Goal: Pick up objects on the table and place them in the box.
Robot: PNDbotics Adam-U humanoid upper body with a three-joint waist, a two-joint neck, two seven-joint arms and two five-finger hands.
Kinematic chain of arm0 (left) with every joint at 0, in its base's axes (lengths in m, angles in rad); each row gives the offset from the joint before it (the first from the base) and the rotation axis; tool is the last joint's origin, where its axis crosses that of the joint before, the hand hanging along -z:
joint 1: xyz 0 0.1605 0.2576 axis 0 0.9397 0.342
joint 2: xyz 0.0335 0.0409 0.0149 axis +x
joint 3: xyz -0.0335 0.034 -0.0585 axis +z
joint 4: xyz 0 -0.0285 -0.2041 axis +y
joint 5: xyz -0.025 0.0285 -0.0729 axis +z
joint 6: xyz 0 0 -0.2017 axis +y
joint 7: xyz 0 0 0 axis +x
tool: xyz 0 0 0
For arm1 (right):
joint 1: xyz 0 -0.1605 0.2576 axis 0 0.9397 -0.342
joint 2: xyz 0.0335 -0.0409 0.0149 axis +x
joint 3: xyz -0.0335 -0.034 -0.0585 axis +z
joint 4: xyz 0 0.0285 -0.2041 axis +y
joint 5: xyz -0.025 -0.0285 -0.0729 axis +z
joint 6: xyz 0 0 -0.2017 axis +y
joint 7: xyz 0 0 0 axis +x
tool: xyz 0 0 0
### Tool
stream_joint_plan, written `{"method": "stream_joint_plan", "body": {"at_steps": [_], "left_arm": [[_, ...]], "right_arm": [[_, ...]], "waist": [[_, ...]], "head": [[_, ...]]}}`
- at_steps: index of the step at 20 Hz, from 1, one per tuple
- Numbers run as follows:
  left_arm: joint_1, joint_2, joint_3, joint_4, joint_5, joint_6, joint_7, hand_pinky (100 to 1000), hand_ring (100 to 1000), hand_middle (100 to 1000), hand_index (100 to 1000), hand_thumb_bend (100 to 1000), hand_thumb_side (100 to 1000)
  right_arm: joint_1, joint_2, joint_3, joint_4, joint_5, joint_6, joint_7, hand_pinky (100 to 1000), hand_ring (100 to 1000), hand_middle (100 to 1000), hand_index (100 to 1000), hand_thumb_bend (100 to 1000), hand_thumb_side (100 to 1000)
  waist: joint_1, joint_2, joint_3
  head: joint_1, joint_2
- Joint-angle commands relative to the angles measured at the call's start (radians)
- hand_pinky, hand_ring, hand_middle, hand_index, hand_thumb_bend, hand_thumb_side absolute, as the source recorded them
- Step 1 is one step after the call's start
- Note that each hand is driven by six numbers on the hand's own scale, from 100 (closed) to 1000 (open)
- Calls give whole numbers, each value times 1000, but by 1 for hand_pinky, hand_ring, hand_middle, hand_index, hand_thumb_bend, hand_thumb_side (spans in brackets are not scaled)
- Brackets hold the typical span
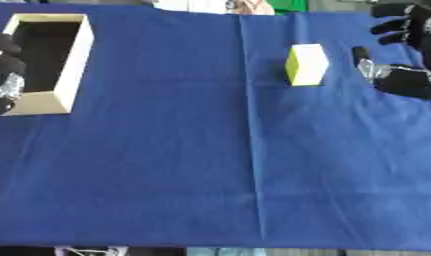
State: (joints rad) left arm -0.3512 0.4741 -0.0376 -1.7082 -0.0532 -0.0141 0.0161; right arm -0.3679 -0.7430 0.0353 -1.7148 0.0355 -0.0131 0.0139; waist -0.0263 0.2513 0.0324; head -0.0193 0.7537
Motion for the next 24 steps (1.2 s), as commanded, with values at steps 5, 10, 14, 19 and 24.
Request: {"method": "stream_joint_plan", "body": {"at_steps": [5, 10, 14, 19, 24], "left_arm": [[-14, 14, -5, -16, 3, -3, -15, 562, 651, 678, 821, 100, 167], [-19, 13, -13, -16, 4, -6, -27, 563, 652, 679, 823, 100, 168], [-21, 12, -19, -16, 6, -7, -34, 563, 652, 678, 824, 100, 170], [-26, 10, -25, -14, 10, -8, -42, 563, 652, 679, 825, 100, 171], [-31, 7, -29, -14, 12, -9, -48, 565, 653, 680, 825, 100, 172]], "right_arm": [[-75, -131, 35, 30, 40, -28, 92, 782, 828, 845, 881, 320, 100], [-150, -166, 88, 103, 75, -55, 202, 812, 863, 862, 903, 427, 100], [-201, -162, 118, 172, 110, -84, 284, 823, 875, 865, 911, 462, 112], [-251, -139, 148, 253, 160, -118, 373, 832, 883, 866, 916, 448, 100], [-292, -107, 159, 333, 202, -139, 420, 833, 882, 860, 910, 452, 100]], "waist": [[-3, -24, 14], [-6, -28, 30], [-7, -29, 41], [-9, -27, 48], [-9, -25, 53]], "head": [[-9, 8], [-18, 15], [-24, 16], [-27, 16], [-35, 16]]}}
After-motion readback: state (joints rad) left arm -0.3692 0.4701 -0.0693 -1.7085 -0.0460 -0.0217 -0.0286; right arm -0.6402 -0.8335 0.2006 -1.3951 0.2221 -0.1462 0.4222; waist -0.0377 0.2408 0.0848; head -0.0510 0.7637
